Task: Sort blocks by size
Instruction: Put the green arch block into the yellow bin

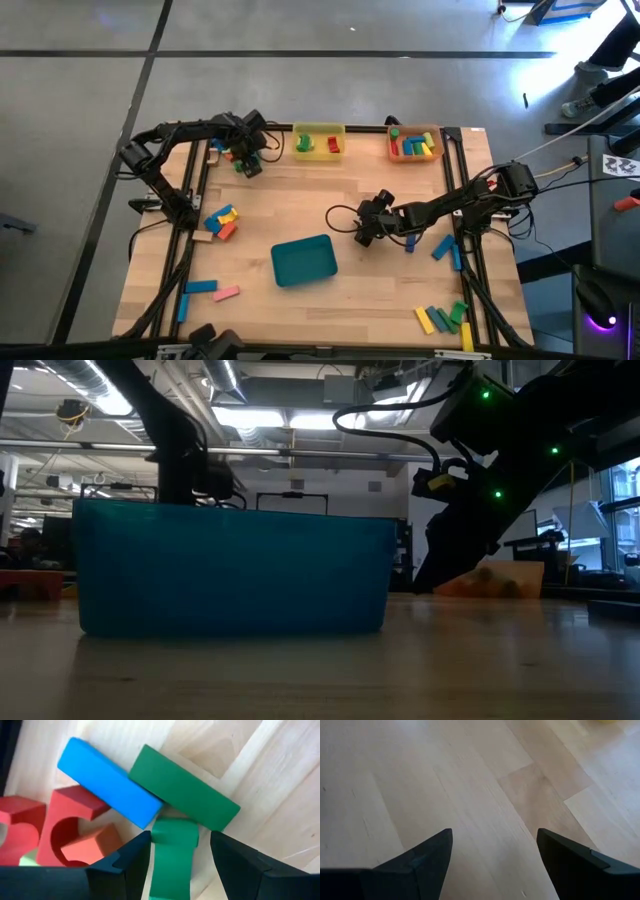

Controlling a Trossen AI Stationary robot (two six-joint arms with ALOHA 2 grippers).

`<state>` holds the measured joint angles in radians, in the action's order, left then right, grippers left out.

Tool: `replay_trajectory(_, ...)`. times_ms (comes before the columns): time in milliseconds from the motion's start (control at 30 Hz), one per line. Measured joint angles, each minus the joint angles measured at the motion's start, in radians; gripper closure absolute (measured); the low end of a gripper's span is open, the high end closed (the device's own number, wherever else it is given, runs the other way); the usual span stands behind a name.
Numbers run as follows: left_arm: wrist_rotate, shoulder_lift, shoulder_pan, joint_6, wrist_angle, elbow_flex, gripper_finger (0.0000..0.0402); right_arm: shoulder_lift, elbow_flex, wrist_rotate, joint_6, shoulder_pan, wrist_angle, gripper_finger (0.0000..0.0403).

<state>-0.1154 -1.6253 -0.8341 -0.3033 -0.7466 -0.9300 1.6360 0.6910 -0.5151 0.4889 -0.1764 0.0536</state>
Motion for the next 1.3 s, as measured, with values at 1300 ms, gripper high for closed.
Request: replay_trajectory(1300, 0.051, 0.116, 0.123, 0.057, -0.023, -0.195, 0.0282, 0.000, 0.000, 0.011, 0.000, 0.000, -0.001, 0.0111)
